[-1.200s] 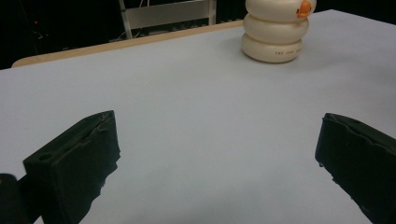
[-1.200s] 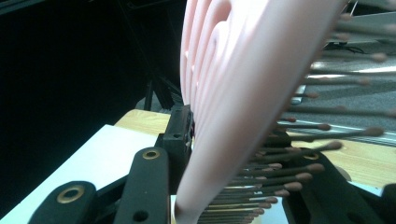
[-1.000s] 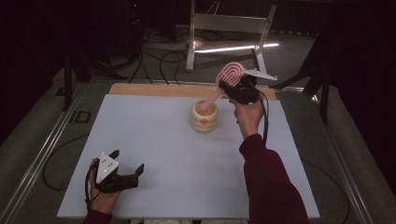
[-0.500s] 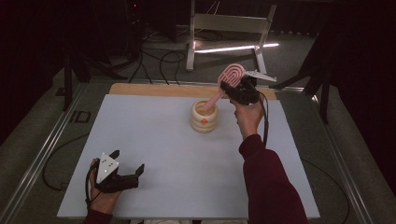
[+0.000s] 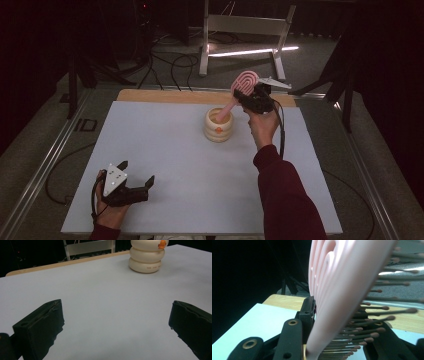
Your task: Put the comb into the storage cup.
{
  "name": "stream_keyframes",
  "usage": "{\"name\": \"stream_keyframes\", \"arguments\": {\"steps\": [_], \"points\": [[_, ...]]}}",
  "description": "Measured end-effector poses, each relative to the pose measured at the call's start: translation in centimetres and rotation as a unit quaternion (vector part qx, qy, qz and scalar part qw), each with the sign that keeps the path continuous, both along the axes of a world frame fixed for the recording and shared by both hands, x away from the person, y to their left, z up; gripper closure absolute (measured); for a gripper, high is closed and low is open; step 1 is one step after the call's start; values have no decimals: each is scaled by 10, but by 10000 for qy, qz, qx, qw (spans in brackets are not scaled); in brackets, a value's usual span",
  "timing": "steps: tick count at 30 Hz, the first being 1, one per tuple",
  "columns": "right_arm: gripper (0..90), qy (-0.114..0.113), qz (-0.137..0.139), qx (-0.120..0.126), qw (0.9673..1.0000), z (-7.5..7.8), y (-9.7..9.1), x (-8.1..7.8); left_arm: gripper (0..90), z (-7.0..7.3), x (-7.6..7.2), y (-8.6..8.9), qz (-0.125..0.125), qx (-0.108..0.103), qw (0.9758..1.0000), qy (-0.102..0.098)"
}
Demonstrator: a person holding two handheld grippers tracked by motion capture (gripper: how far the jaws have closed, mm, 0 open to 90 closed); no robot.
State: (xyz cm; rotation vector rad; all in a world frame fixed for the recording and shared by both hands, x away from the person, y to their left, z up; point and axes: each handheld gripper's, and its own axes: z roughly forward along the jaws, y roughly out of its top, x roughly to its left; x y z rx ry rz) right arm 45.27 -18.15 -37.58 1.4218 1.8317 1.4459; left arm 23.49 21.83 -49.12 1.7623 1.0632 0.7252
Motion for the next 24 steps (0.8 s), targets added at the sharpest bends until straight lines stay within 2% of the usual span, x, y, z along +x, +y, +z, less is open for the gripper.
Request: {"name": "stream_keyframes", "arguments": {"steps": [24], "points": [[640,61,79,-189,9998,-13,16,1,6,0,0,0,7,14,10000,0]]}}
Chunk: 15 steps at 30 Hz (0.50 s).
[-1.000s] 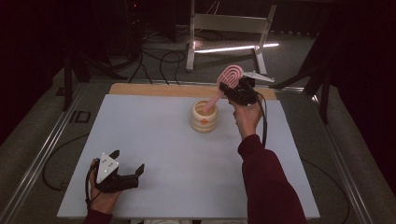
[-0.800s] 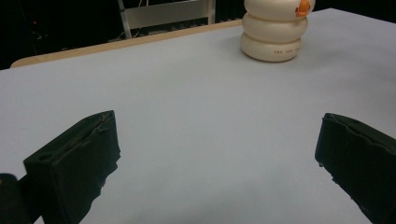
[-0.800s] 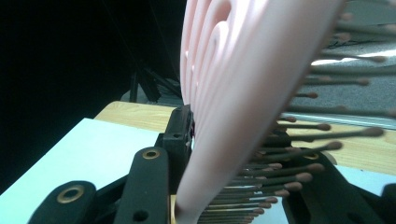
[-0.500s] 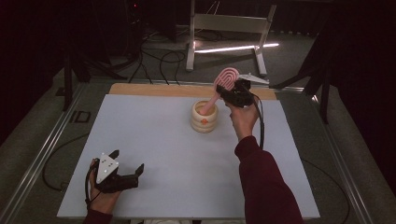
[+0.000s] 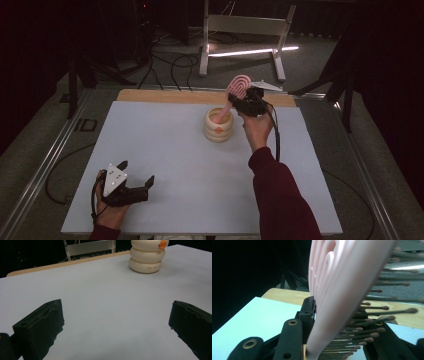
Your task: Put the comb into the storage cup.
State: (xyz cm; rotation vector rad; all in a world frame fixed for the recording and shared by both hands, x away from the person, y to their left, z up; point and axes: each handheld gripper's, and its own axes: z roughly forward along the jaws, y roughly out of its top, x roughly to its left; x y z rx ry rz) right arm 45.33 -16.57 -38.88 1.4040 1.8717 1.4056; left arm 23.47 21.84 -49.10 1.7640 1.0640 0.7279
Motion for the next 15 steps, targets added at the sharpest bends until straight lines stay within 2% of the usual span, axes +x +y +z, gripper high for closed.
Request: {"name": "stream_keyframes", "arguments": {"steps": [15], "points": [[640,37,-47,-5,10000,-5,4,1,6,0,0,0,3,1,10000,-4]]}}
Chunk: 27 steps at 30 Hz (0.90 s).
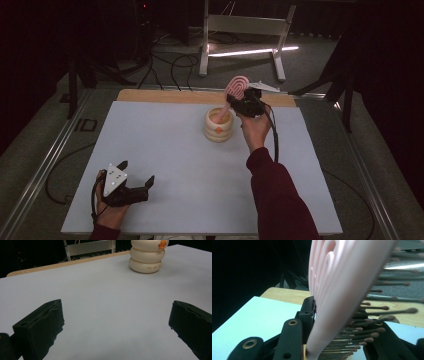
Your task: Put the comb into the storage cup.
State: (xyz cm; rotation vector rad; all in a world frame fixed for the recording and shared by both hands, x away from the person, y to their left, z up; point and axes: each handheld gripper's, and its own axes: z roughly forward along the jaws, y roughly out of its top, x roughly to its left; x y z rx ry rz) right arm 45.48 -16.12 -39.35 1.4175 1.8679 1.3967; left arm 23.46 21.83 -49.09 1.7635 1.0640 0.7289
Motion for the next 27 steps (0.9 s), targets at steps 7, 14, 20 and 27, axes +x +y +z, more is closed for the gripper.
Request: {"name": "stream_keyframes", "arguments": {"steps": [7,14,20,27], "points": [[639,25,-16,-20,10000,-4,3,1,6,0,0,0,-6,5,10000,2],[640,47,-20,-32,10000,-7,5,1,6,0,0,0,-9,11,10000,2],[639,68,-46,-52,10000,-10,6,2,6,0,0,0,-4,7,10000,1],[640,88,-21,-123,9999,-14,9,3,6,0,0,0,-3,6,10000,1]]}}
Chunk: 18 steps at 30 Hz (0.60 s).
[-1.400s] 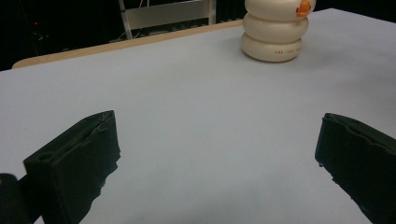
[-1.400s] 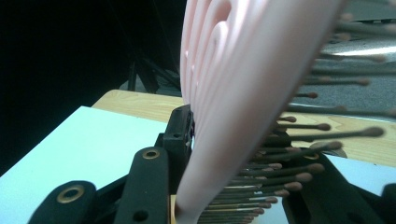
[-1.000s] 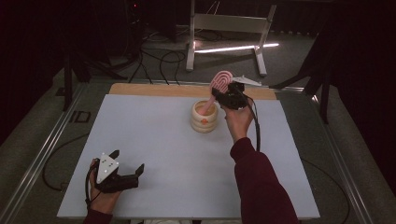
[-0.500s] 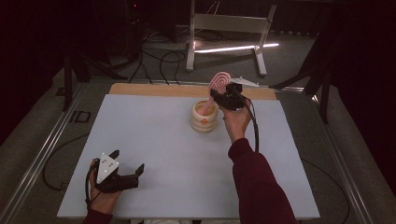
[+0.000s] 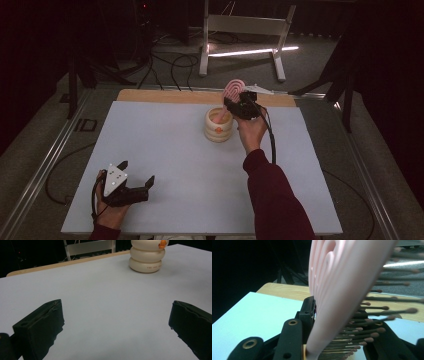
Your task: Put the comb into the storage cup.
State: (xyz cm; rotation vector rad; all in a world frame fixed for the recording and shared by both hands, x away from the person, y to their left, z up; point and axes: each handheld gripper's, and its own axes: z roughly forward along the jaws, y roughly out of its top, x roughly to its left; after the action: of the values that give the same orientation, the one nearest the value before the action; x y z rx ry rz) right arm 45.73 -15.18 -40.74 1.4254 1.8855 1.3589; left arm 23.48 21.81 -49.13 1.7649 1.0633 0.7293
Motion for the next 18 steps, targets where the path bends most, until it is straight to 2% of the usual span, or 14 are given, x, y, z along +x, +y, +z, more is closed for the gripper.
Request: {"name": "stream_keyframes", "arguments": {"steps": [18], "points": [[640,48,-5,-71,10000,-8,7,1,6,0,0,0,9,3,10000,2]]}}
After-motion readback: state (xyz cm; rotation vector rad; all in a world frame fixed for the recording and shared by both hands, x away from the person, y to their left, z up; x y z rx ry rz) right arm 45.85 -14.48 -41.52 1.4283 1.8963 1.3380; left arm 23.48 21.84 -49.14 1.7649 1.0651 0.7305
